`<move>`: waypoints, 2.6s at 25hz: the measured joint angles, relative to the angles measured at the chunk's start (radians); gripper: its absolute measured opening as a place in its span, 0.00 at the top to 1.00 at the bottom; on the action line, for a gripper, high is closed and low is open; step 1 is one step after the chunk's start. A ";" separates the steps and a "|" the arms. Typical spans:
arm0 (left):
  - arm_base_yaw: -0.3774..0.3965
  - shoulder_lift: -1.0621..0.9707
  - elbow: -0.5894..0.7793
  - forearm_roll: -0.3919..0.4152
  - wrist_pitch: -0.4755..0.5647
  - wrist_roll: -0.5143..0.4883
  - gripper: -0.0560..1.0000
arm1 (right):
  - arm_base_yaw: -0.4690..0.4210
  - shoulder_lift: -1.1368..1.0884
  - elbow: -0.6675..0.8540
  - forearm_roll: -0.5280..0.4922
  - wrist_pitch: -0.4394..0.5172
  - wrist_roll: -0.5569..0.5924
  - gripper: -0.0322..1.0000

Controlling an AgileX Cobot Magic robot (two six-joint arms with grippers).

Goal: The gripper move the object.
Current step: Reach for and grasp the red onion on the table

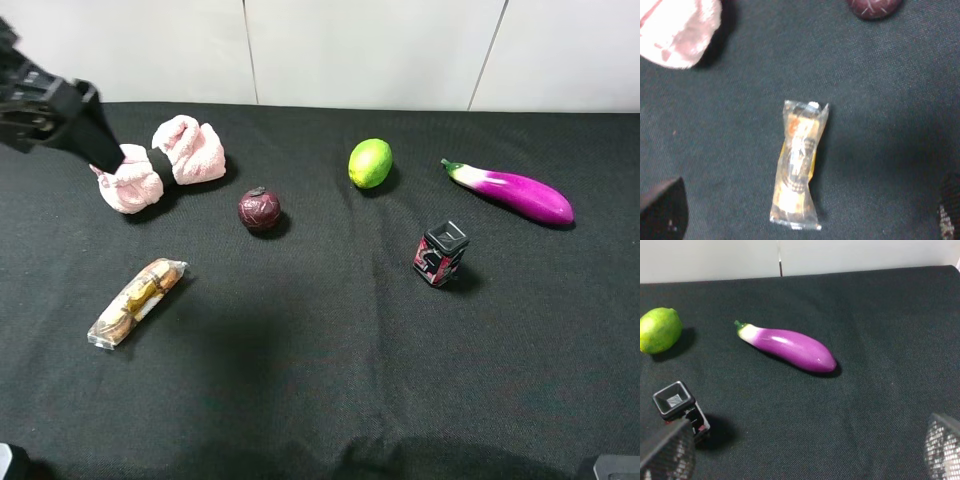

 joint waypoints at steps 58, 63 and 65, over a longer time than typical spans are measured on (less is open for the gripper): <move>-0.276 0.883 -0.393 0.064 -0.285 0.075 0.02 | 0.000 0.000 0.000 0.000 0.000 0.000 0.30; -0.276 0.886 -0.393 0.066 -0.287 0.075 0.08 | 0.000 0.000 0.000 0.000 0.001 0.000 0.30; -0.276 0.886 -0.395 0.066 -0.287 0.075 0.15 | 0.000 0.000 0.000 0.000 0.001 0.000 0.30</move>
